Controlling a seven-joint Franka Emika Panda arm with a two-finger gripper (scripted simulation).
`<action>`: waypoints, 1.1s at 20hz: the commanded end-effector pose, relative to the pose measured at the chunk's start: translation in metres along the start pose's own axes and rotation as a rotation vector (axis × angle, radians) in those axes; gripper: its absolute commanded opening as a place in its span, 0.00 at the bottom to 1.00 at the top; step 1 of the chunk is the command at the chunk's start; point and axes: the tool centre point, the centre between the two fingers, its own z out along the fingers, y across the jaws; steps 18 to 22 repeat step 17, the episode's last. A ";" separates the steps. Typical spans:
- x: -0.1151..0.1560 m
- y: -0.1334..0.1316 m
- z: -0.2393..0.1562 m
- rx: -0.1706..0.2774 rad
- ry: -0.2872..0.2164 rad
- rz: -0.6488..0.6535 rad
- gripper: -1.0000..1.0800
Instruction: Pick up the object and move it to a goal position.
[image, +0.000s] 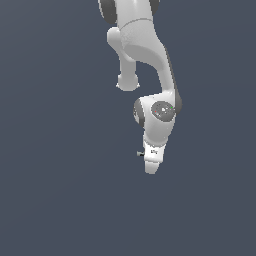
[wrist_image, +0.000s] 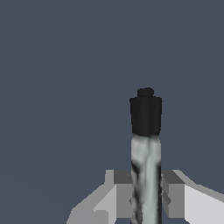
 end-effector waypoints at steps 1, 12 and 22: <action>0.030 -0.006 -0.010 0.000 0.000 0.001 0.00; 0.120 -0.021 -0.041 0.000 0.001 0.001 0.00; 0.127 -0.021 -0.043 0.000 0.001 0.001 0.00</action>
